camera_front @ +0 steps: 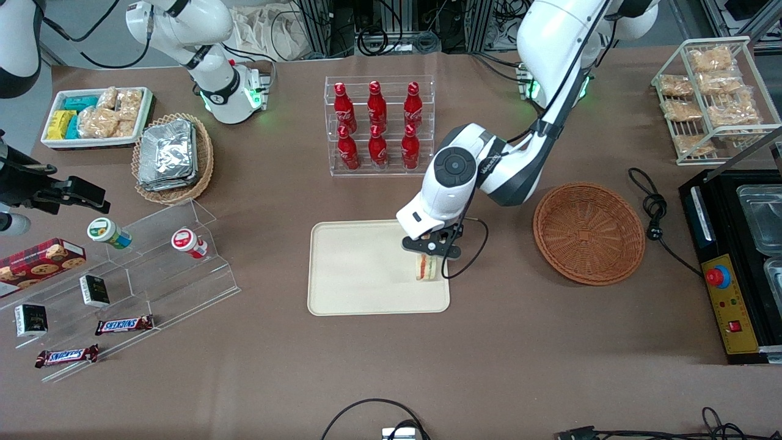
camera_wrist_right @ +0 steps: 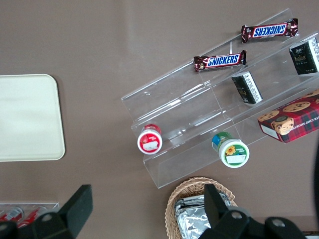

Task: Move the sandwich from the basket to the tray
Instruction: 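Carry the sandwich with the left gripper over the cream tray, then lower the sandwich onto the tray and open the left gripper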

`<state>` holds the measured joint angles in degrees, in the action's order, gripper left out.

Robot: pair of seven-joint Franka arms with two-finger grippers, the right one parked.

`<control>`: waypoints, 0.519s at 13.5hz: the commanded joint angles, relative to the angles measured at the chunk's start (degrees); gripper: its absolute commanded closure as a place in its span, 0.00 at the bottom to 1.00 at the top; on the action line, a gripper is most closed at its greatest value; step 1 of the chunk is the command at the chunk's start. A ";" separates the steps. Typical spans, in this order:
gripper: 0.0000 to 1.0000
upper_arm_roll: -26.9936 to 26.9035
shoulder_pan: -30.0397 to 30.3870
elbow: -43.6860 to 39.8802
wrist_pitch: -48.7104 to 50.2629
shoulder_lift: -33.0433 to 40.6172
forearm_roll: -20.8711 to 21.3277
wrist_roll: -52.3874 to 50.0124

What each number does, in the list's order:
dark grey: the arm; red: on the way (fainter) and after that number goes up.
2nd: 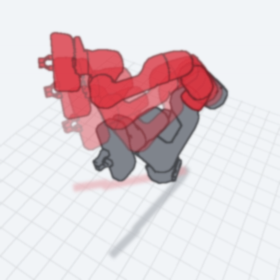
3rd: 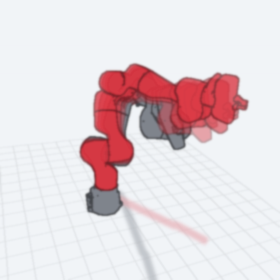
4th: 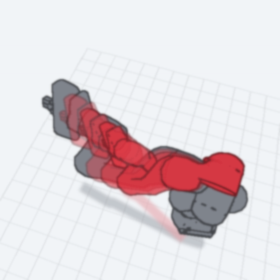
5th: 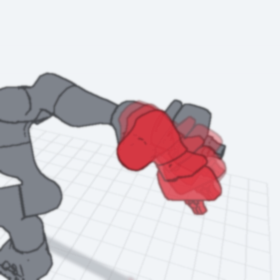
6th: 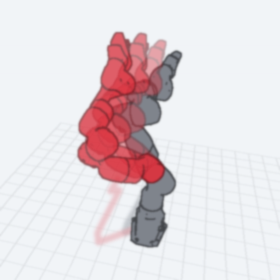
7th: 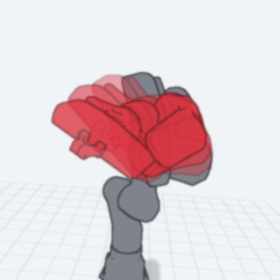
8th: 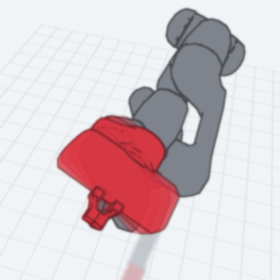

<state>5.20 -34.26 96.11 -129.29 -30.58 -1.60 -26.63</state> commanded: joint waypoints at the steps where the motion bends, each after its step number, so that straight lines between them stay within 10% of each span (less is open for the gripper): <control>1: 0.55 -0.54 -0.72 -2.06 -1.48 -2.37 0.46 -3.59; 7: 0.55 -1.06 -4.06 -1.98 -5.09 -5.37 1.07 -6.41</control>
<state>5.16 -37.13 95.79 -133.33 -34.53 -1.49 -31.37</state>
